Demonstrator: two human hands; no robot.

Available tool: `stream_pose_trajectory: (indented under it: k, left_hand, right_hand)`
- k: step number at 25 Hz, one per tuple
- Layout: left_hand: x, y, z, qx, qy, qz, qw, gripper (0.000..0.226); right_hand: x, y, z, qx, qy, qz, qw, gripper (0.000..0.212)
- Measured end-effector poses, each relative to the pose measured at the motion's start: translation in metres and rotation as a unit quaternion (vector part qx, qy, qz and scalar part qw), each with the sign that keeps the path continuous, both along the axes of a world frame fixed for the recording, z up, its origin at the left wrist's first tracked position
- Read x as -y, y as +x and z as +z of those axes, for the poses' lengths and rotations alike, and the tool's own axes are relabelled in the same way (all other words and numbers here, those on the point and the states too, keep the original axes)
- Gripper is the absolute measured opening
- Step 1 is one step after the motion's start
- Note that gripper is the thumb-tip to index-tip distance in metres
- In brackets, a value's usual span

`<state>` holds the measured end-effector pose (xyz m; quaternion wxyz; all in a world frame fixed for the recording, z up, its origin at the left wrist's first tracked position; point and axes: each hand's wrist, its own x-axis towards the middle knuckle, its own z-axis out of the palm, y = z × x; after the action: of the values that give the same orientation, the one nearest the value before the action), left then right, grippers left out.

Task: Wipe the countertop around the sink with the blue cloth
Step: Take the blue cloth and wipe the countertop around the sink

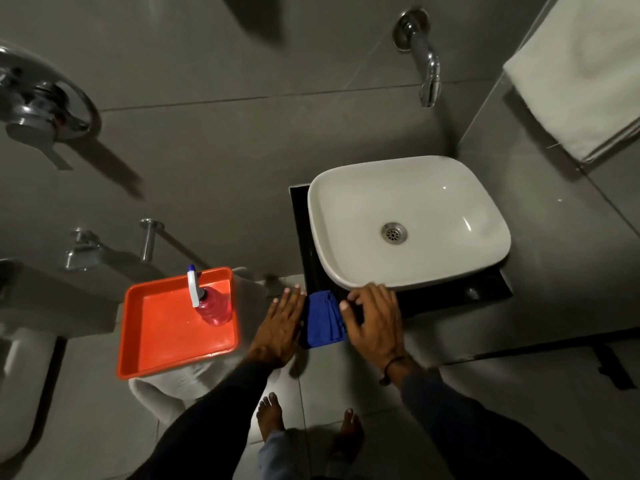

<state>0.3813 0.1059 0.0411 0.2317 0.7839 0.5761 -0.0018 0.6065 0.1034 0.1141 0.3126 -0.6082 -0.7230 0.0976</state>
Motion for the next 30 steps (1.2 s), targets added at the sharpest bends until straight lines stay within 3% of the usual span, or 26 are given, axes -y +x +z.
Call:
stream_pose_trajectory:
  k: [5,8,12,16,30]
  left_hand:
    - [-0.069,-0.029,0.039,0.040,0.051,-0.035,0.997,0.066]
    - [-0.109,-0.027,0.058,0.020,0.115,-0.129,0.985,0.066]
    - [-0.146,-0.015,0.064,0.004,0.135,-0.243,0.961,0.066]
    - [-0.152,-0.008,0.057,0.009,0.128,-0.298,0.946,0.068]
    - [-0.155,-0.014,0.061,0.013,0.132,-0.312,0.941,0.064]
  right_hand:
    - [0.043,-0.055,-0.048,0.069,-0.138,0.031,0.987,0.053]
    - [0.040,-0.095,-0.074,0.136,-0.175,0.034,0.974,0.059]
    - [0.039,-0.109,-0.098,0.183,-0.243,0.021,0.952,0.076]
    - [0.037,-0.112,-0.104,0.183,-0.239,0.005,0.953,0.073]
    - [0.028,-0.086,-0.092,0.142,-0.253,-0.038,0.956,0.063]
